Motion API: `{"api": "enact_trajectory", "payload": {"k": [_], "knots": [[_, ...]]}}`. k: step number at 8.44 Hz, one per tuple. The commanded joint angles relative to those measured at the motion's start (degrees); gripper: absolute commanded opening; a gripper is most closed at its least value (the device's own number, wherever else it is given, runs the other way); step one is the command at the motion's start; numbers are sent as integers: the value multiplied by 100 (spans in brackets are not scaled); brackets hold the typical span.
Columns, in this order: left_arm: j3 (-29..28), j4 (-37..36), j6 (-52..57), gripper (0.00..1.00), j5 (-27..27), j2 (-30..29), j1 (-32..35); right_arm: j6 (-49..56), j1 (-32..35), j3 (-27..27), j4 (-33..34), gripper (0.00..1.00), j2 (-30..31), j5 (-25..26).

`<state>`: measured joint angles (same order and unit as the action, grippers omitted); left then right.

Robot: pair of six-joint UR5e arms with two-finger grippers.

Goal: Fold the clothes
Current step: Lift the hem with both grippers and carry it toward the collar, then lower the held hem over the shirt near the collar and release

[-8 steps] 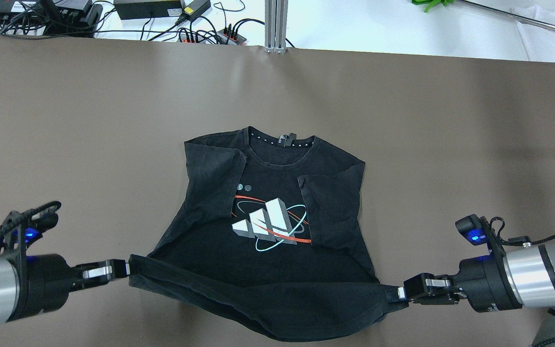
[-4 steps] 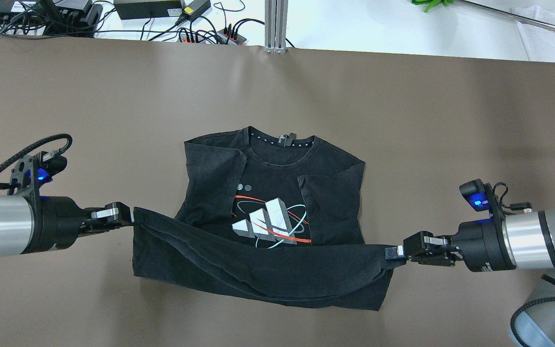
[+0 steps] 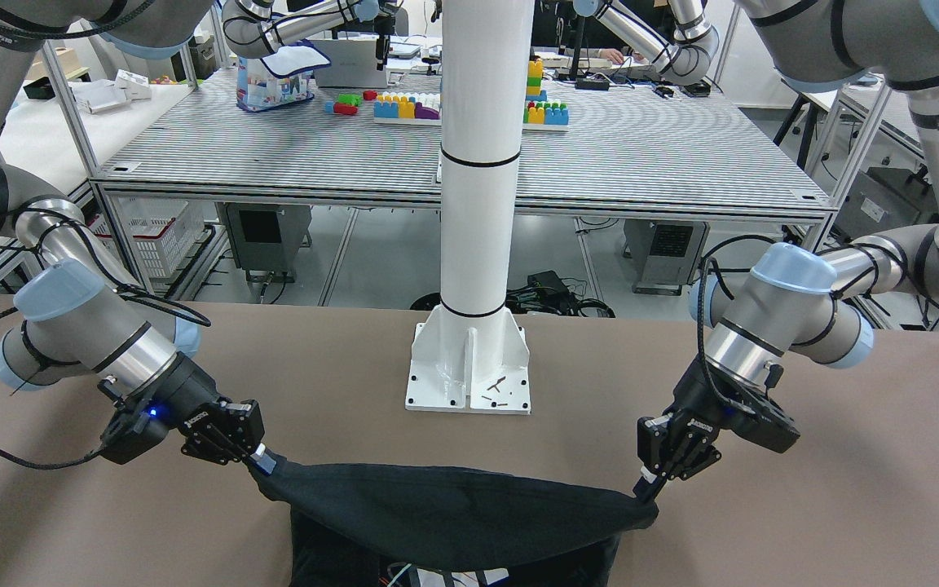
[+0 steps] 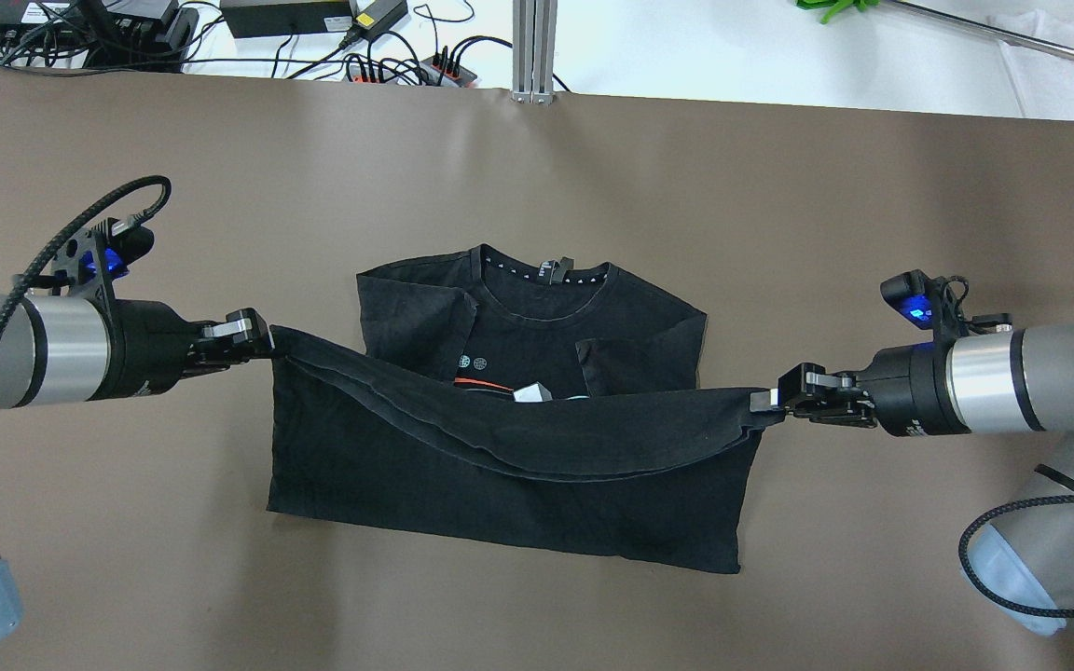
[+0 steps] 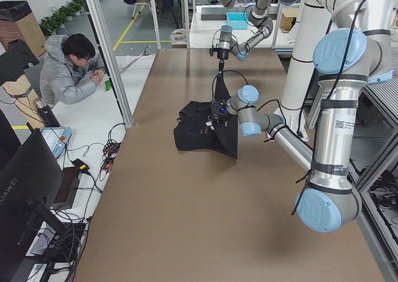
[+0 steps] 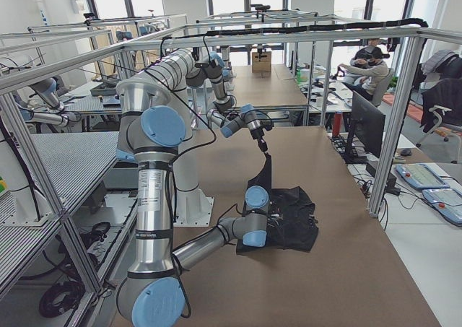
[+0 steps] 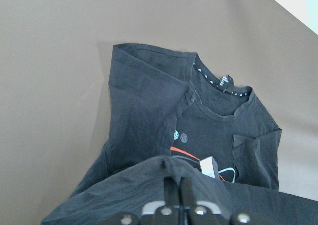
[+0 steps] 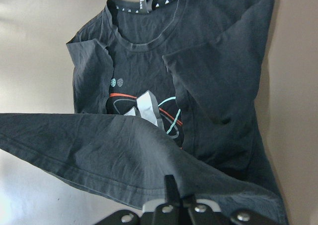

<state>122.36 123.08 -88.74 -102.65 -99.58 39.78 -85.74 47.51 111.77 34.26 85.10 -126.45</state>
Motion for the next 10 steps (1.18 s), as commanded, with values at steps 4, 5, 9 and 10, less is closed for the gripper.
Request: {"api": "enact_trajectory", "payload": {"k": [4,5,9,10], "knots": [[-1240,58,243,0,-9,-474,636,241,336,-523,397,0,-222,568],[-1293,58,243,0,26,-483,636,242,494,-672,397,0,-222,568],[-1804,58,226,0,9,-1011,698,128,672,-1121,414,0,-756,568],[-1786,58,225,0,0,-1011,707,127,663,-1113,519,0,-897,568]]}}
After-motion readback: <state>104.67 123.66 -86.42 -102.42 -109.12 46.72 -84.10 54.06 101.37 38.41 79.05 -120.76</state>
